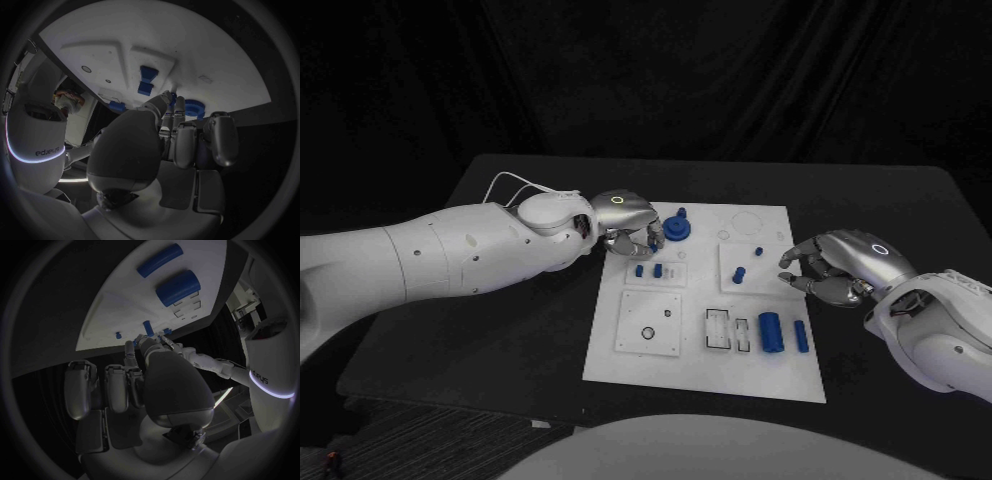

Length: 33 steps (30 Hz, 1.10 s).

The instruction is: Assemble the parts on the task board

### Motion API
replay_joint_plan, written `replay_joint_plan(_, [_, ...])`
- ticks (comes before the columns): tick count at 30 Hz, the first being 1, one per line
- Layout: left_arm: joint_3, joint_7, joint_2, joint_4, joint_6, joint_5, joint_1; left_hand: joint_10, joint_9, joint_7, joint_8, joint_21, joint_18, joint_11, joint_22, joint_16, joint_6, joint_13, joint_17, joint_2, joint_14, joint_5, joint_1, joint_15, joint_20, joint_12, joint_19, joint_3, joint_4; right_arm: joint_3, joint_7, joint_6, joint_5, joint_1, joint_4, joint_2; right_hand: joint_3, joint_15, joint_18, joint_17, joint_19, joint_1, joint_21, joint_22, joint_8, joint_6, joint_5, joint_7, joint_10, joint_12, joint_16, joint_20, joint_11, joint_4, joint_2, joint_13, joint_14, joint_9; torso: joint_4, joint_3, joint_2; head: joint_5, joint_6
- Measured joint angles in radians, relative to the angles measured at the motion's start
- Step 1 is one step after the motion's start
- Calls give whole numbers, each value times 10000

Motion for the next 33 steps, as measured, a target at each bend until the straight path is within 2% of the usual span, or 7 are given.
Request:
replay_joint_plan(29, [38,-79,136,-163,154,20,-90,47,4,-15,-41,-224,-1,-21,0,-124,-22,-70,-271,0,-61,0,0,-17,13,-199,-124,28,28,0,-1,15,2,-16,-17,43,43,0,0,0,0,40,0,-2,0,27,0,-27,0,0,0,0,0,-43,-40,0,0,-8,1,1,-5,10,0])
replay_joint_plan(31, [38,-82,138,-168,150,21,-97,-75,-26,-32,-118,-354,-1,2,0,-216,-155,-118,-398,-54,-165,0,-55,-19,4,-337,-183,57,56,0,-2,17,2,-18,-17,40,43,0,0,0,0,40,0,-2,0,27,0,-27,0,0,0,0,0,-43,-40,0,0,-8,0,-1,-5,35,0])
replay_joint_plan(33, [28,-89,138,-181,149,21,-119,-276,-145,-85,-179,-414,-1,-6,0,-232,-620,-200,-489,-98,-164,-15,-102,-20,33,-503,-212,99,98,0,-2,18,2,-19,-15,31,43,0,0,0,0,40,0,-2,0,27,0,-27,0,0,0,0,0,-43,-40,0,0,-8,0,-1,-5,74,0])
